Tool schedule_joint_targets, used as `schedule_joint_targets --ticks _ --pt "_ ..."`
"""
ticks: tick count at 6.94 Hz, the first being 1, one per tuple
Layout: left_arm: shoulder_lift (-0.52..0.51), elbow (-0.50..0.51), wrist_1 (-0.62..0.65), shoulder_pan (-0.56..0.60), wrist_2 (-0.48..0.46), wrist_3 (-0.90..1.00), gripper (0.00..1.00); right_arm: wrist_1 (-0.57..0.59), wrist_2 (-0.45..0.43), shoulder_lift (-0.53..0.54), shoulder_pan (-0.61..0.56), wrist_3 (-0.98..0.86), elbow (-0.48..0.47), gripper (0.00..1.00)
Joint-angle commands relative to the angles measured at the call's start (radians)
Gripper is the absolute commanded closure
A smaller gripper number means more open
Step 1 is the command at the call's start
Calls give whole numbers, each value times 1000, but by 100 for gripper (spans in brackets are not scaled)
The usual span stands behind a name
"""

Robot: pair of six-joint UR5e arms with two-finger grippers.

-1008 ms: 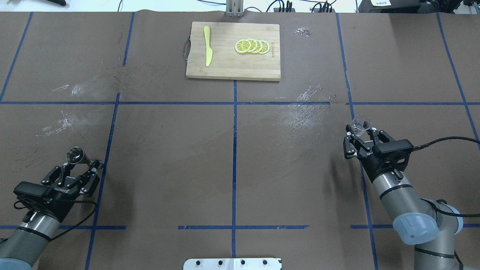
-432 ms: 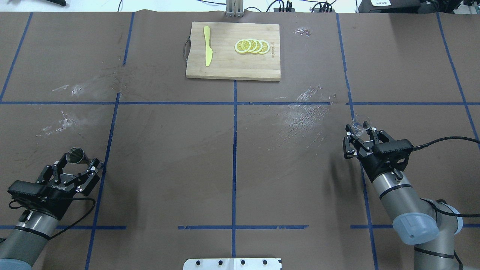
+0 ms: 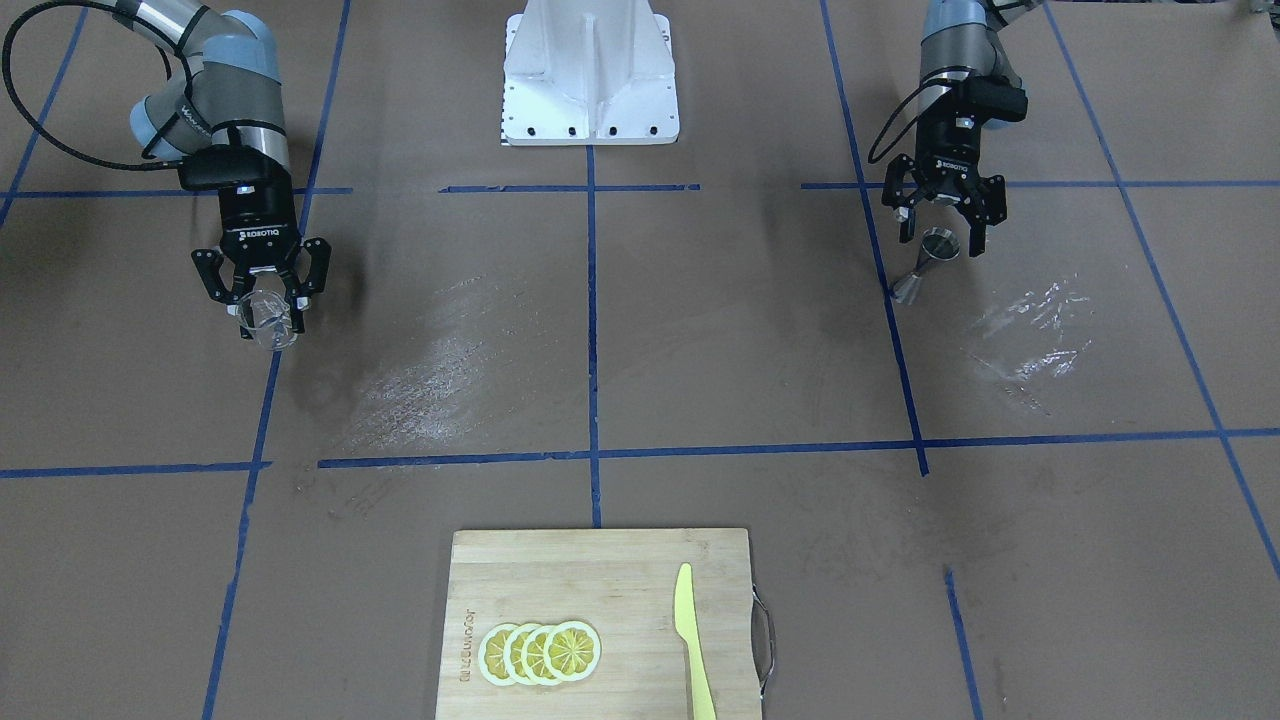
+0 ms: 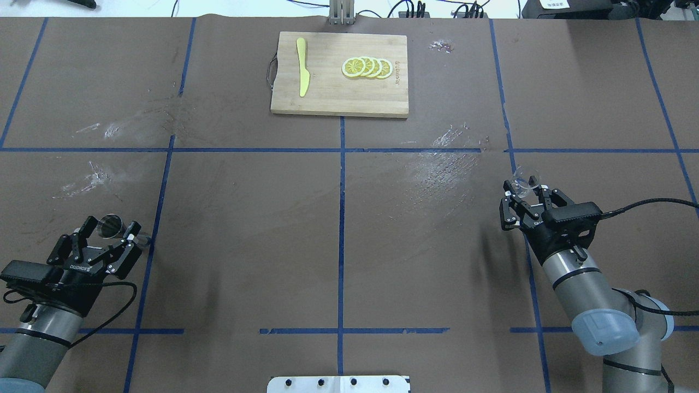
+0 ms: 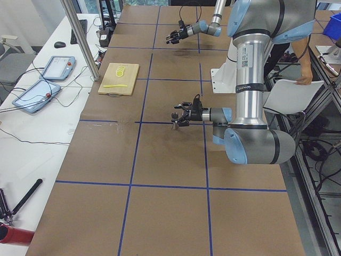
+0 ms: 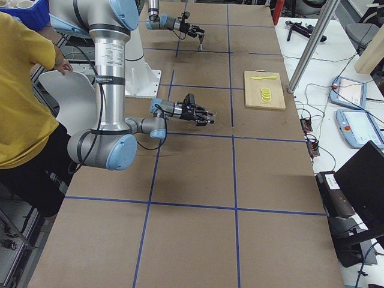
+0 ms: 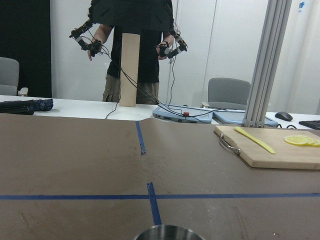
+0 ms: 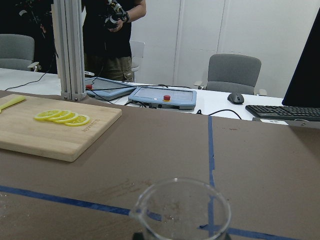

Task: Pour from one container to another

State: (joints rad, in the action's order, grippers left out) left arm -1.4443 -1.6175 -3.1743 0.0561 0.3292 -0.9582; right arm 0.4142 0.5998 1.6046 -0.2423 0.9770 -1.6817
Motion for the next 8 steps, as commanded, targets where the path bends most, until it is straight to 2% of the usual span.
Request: schedule_joint_targets --ticks 1,2,4,5,8 --pt "4 -12 -193 8 7 202 0 0 0 0 1 -1 0 100" --pt "-1 -31 -232 46 37 279 0 0 2 0 1 -1 0 100" --pt "2 -41 -228 224 271 382 0 0 5 -2 1 0 0 100" --pt "4 -39 -211 337 427 419 0 0 5 -2 1 0 0 100" --pt "-16 -38 87 664 895 522 0 -2 6 -2 1 2 2 100"
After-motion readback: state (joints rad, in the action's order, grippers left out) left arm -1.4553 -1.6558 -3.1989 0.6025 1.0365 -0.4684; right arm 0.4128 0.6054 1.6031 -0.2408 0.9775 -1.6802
